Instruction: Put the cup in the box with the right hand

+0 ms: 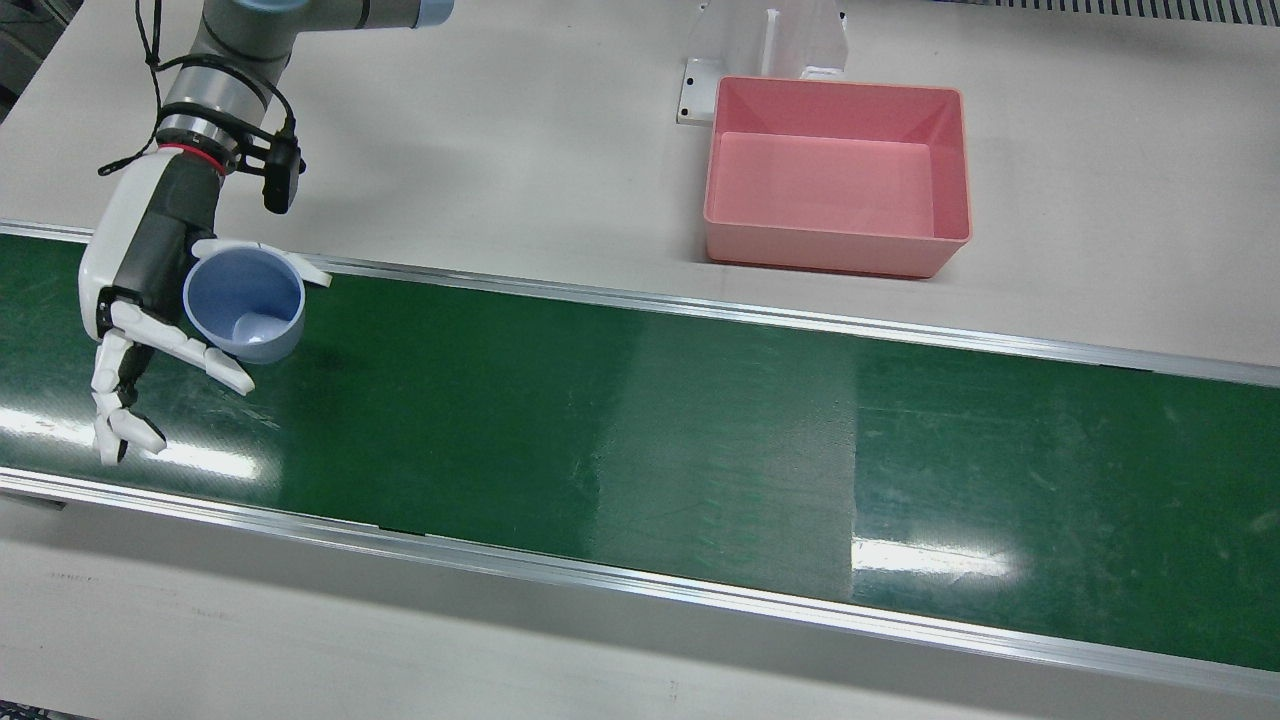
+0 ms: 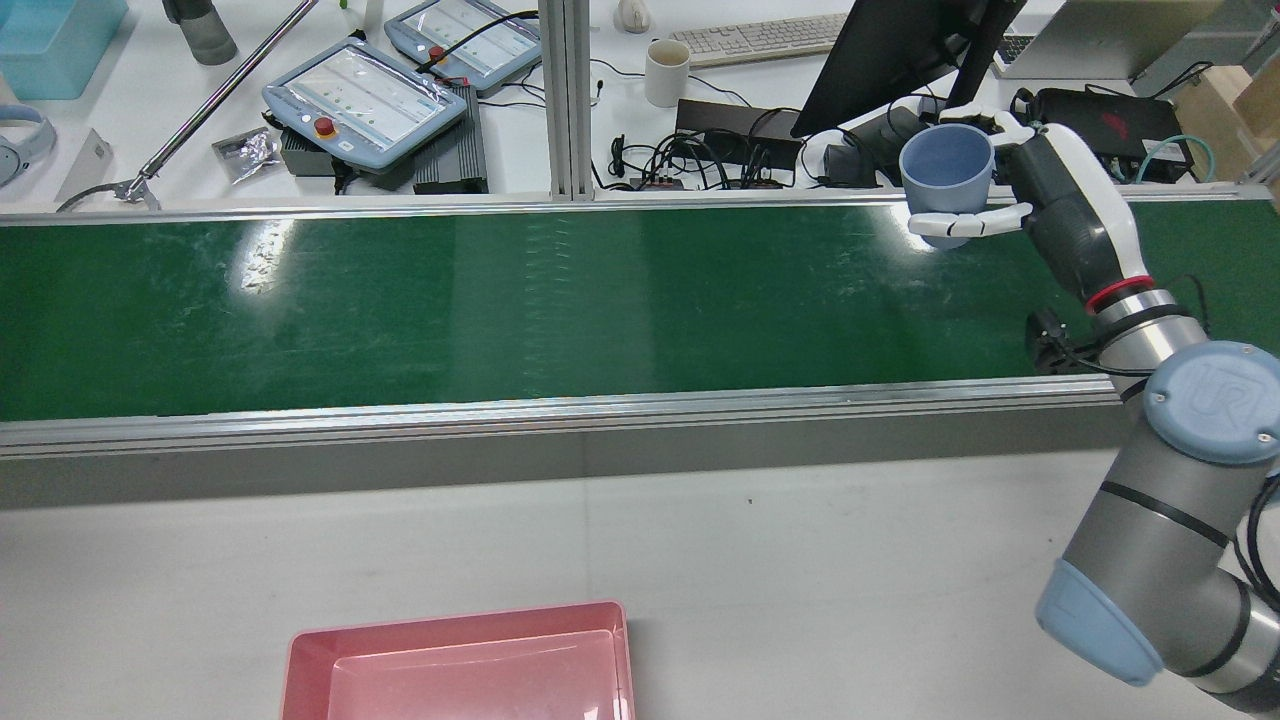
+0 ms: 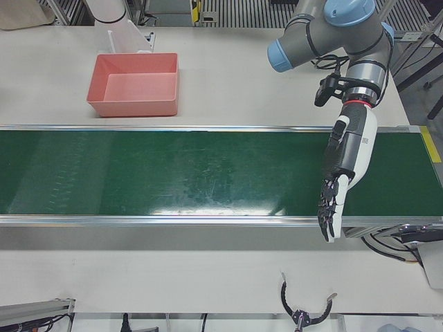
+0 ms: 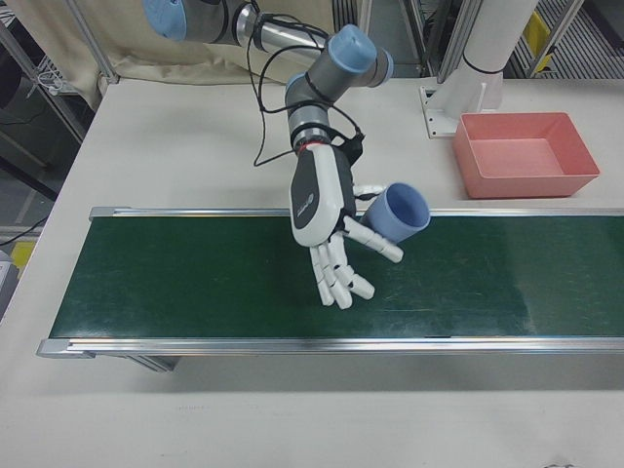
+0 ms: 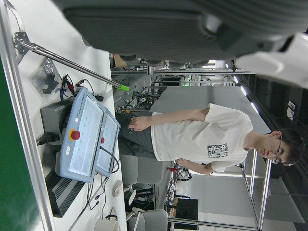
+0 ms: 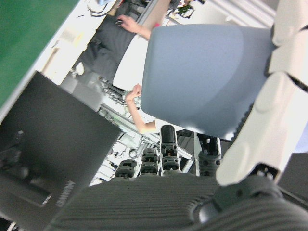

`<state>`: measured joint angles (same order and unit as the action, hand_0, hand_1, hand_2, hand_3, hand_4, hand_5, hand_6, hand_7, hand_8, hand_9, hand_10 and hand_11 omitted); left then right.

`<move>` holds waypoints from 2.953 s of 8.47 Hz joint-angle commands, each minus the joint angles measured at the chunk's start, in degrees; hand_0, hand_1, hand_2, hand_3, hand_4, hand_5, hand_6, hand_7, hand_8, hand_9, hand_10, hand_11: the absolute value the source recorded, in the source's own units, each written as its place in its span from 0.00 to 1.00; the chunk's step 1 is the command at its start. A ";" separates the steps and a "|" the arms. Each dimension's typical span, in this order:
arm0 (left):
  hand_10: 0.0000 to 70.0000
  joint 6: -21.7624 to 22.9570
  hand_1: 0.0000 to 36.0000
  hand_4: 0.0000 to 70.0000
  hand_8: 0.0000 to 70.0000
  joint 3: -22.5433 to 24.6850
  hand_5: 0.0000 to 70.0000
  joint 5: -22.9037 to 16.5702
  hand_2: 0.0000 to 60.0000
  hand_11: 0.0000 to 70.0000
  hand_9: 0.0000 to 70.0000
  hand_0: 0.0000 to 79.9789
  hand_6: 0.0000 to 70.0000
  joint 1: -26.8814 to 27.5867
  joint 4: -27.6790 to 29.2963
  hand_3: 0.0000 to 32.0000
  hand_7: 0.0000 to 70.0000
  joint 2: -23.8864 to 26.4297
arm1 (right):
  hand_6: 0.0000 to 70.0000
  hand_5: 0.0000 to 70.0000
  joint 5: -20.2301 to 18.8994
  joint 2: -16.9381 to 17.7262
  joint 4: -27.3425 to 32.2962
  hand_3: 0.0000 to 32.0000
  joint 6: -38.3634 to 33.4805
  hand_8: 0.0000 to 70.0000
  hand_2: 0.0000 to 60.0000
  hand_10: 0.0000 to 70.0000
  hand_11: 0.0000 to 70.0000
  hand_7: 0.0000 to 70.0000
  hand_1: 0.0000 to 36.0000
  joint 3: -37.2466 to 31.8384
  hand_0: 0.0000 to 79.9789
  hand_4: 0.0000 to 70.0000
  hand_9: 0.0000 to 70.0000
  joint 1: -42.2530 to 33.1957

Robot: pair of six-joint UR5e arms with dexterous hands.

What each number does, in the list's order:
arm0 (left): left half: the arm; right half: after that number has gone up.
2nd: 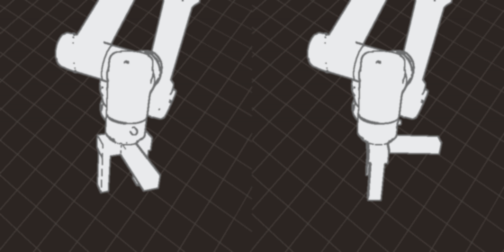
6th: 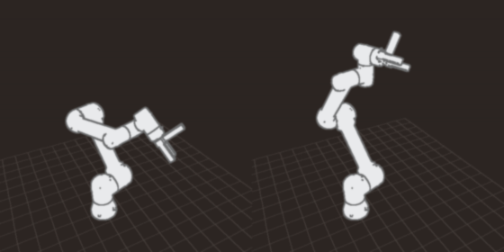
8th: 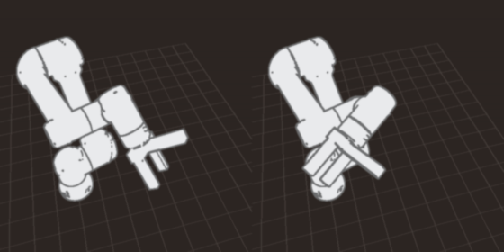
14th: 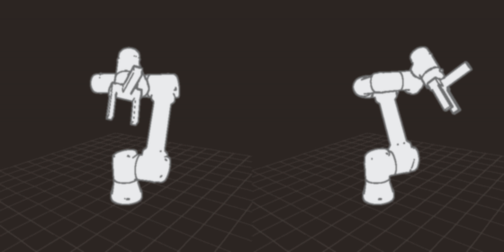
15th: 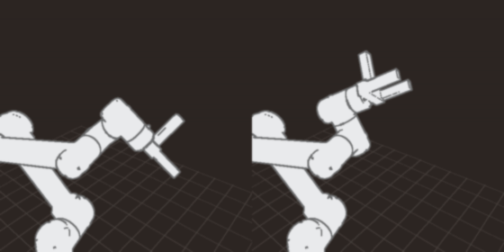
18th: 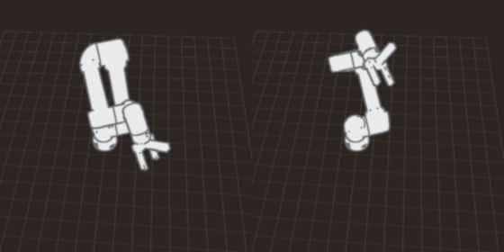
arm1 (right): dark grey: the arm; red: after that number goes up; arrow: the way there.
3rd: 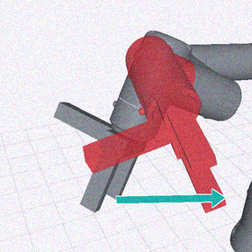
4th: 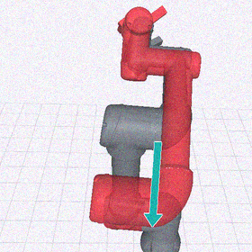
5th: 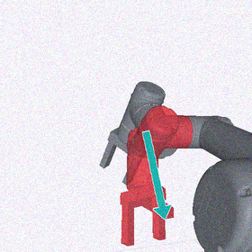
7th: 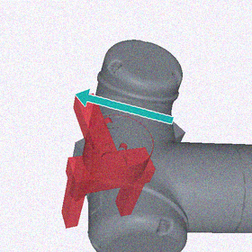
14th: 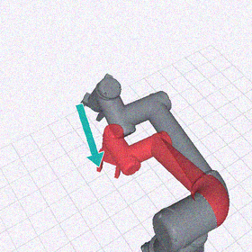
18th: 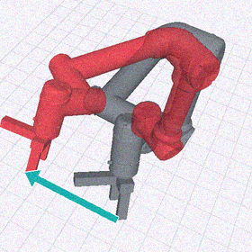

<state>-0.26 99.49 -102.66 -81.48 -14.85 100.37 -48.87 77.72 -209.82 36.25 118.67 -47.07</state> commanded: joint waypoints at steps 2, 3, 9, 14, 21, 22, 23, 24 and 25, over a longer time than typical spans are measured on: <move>0.00 0.00 0.00 0.00 0.00 0.00 0.00 0.00 0.00 0.00 0.00 0.00 0.00 0.00 0.00 0.00 0.00 0.00 | 0.14 0.04 -2.02 -0.10 -0.07 0.00 17.48 0.09 0.00 0.08 0.13 0.57 0.25 26.12 0.74 1.00 0.23 11.24; 0.00 0.00 0.00 0.00 0.00 0.00 0.00 0.00 0.00 0.00 0.00 0.00 0.00 0.00 0.00 0.00 0.00 0.00 | 0.15 0.04 -1.15 -0.55 0.11 0.00 23.72 0.10 0.00 0.09 0.14 0.61 0.24 29.56 0.74 1.00 0.25 17.65; 0.00 0.00 0.00 0.00 0.00 0.09 0.00 0.00 0.00 0.00 0.00 0.00 0.00 0.00 0.00 0.00 0.00 0.00 | 0.16 0.04 4.22 -5.82 14.14 0.00 41.88 0.13 0.00 0.15 0.22 0.66 0.16 16.20 0.71 1.00 0.29 39.94; 0.00 0.00 0.00 0.00 0.00 0.00 0.00 0.00 0.00 0.00 0.00 0.00 0.00 0.00 0.00 0.00 0.00 0.00 | 0.16 0.00 7.10 -8.54 19.89 0.00 41.62 0.09 0.00 0.16 0.22 0.66 0.03 5.01 0.68 1.00 0.25 45.56; 0.00 0.00 0.00 0.00 0.00 0.00 0.00 0.00 0.00 0.00 0.00 0.00 0.00 0.00 0.09 0.00 0.00 0.00 | 0.03 0.00 7.39 -0.59 18.57 0.00 35.56 0.01 0.00 0.00 0.00 0.21 0.00 14.60 0.11 0.85 0.03 43.40; 0.00 0.00 0.00 0.00 0.00 0.00 0.00 0.00 0.00 0.00 0.00 0.00 0.00 0.00 0.09 0.00 0.00 0.00 | 0.07 0.00 5.12 3.88 17.87 0.00 35.38 0.05 0.00 0.00 0.00 0.36 0.00 20.14 0.22 1.00 0.11 39.29; 0.00 0.00 0.00 0.00 0.00 0.00 0.00 0.00 0.00 0.00 0.00 0.00 0.00 0.00 0.09 0.00 0.00 0.00 | 0.09 0.00 -0.90 4.88 16.30 0.00 31.55 0.06 0.00 0.00 0.00 0.43 0.00 21.59 0.33 0.93 0.15 33.41; 0.00 0.00 0.00 0.00 0.00 0.00 0.00 0.00 0.00 0.00 0.00 0.00 0.00 0.00 0.09 0.00 0.00 0.00 | 0.08 0.00 -6.27 4.98 13.32 0.00 22.90 0.06 0.00 0.00 0.00 0.41 0.00 20.90 0.44 0.71 0.15 28.48; 0.00 0.00 0.00 0.00 0.00 0.00 0.00 0.00 0.00 0.00 0.00 0.00 0.00 0.00 0.09 0.00 0.00 0.00 | 0.07 0.00 -8.50 5.07 9.47 0.00 15.24 0.05 0.00 0.03 0.04 0.37 0.00 21.07 0.48 0.54 0.12 21.21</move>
<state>-0.26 99.49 -102.66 -81.47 -14.77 100.37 -49.42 81.51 -193.96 66.02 138.51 -12.85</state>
